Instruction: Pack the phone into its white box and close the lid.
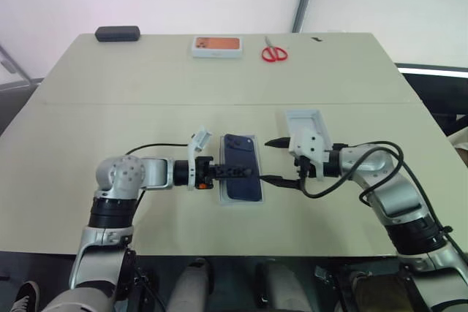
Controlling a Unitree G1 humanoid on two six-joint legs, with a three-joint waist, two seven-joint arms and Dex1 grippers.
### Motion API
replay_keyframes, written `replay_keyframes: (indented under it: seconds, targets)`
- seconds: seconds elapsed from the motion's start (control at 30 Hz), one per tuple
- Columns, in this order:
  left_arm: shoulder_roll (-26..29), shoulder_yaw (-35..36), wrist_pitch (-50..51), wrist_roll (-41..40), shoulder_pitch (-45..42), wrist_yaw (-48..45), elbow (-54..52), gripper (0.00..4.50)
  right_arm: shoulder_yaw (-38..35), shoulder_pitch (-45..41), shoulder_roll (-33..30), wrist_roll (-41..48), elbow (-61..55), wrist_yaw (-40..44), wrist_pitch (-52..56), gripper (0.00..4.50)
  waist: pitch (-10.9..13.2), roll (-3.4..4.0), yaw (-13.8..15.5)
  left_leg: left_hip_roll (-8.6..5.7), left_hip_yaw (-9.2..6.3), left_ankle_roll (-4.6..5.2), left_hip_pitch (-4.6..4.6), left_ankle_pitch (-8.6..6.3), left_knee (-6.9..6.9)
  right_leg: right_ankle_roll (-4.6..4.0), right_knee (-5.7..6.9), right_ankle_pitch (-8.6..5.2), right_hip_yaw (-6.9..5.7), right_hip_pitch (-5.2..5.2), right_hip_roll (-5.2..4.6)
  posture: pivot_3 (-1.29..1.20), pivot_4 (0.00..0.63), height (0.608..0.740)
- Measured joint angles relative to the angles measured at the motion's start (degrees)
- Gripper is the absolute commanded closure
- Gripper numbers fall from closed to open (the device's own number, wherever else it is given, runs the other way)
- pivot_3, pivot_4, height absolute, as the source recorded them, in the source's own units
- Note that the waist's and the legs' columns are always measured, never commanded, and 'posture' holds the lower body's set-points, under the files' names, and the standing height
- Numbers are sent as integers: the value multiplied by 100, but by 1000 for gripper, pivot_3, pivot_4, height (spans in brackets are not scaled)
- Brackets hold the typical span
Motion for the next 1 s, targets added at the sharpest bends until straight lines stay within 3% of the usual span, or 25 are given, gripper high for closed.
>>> replay_keyframes:
  seconds: [0.5,0.63,0.67,0.73,0.8,0.9,0.97,1.0]
  targets:
    - [762,125,-163,159,-96,-200,-108,42,53,-82,43,-9,138,-35,-13,0,0,0,2,1,-2,0,-1,0,0,0,0,0,1,-1,-2,0,150,740]
    - [1144,-176,-640,654,109,-211,-379,42,57,-127,55,-32,196,-58,-37,0,1,1,-5,2,-3,0,0,0,-4,0,0,0,5,-4,-2,0,150,740]
    - [1233,-251,-808,821,162,-210,-395,285,57,-126,54,-58,231,-78,-41,0,1,1,1,2,-3,0,0,0,-4,-1,0,0,6,-5,-2,0,150,740]
    - [1266,-254,-1035,991,202,-181,-374,815,57,-123,56,-53,278,-81,-16,531,1,1,14,2,-3,0,-2,0,-3,-1,0,0,6,-5,-3,0,150,740]
    - [1300,-144,-1182,1106,209,-118,-298,1827,66,-117,61,-47,278,-50,-6,1349,1,1,19,1,-5,1,-3,-1,-3,-1,-1,0,5,-5,-5,0,150,740]
    - [1820,-337,-1574,1503,476,-338,-398,3311,90,-85,16,-167,343,-56,-146,2851,1,4,-11,1,-1,4,0,-2,-13,-1,-2,0,15,-10,-7,0,150,740]
    - [1767,-486,-1719,1637,643,-404,-494,4258,137,-91,-36,-389,535,-94,-352,3784,2,4,5,1,-1,4,-1,-2,-11,-1,-2,0,13,-9,-7,0,150,740]
    - [1661,-570,-1749,1671,712,-409,-538,4500,212,-109,-59,-527,647,-105,-496,4318,2,4,22,0,1,4,-2,-2,-9,-1,-2,0,9,-7,-9,0,150,740]
